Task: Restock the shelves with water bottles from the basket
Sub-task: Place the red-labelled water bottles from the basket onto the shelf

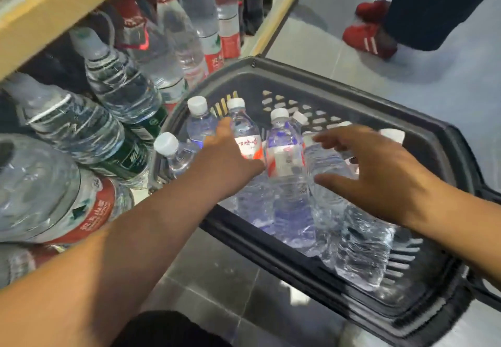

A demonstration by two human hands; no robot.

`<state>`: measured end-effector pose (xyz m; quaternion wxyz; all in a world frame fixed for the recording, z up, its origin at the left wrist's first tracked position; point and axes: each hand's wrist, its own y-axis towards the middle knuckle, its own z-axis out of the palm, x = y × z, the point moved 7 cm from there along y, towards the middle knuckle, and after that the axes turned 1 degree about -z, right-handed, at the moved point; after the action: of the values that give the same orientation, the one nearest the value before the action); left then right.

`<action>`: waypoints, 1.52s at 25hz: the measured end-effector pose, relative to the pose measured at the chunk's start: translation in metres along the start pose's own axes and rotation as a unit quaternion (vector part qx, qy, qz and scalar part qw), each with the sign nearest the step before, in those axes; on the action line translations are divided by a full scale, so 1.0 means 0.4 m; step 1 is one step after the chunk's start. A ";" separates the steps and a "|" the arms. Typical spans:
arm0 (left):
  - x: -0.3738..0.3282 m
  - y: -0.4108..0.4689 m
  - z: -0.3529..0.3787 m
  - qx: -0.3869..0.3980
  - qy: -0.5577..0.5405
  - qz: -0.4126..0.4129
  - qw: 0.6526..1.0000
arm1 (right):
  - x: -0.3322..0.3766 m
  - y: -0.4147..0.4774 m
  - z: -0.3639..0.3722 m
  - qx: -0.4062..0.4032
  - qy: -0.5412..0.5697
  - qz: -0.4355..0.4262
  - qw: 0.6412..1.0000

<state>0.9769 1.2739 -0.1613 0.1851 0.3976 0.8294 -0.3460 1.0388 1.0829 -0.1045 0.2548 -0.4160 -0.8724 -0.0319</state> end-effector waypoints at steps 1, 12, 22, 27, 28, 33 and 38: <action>0.007 0.014 -0.002 0.004 -0.014 -0.007 1.000 | 0.017 0.032 0.004 0.006 -0.011 -0.006 1.000; 0.039 0.055 0.052 0.033 -0.195 -0.050 0.979 | -0.027 0.201 0.150 0.166 0.108 0.125 0.972; 0.015 0.012 0.011 0.023 -0.340 0.004 0.940 | -0.014 0.148 0.104 0.084 0.241 0.076 0.964; -0.026 -0.029 -0.081 -0.011 -0.344 0.086 0.935 | 0.021 0.139 0.064 0.011 0.419 -0.001 0.908; -0.029 -0.037 -0.099 -0.013 -0.353 0.094 0.931 | 0.031 0.138 0.058 0.005 0.454 -0.013 0.891; -0.040 -0.078 -0.161 -0.001 -0.382 0.132 0.914 | 0.099 0.122 0.017 -0.036 0.590 -0.064 0.804; -0.074 -0.142 -0.215 -0.011 -0.440 0.137 0.888 | 0.126 0.088 -0.009 -0.064 0.638 0.029 0.767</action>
<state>0.9475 1.2950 -0.0602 0.5804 0.3124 0.6042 -0.4478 1.0401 1.1407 -0.0830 0.7260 -0.3407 -0.4925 -0.3381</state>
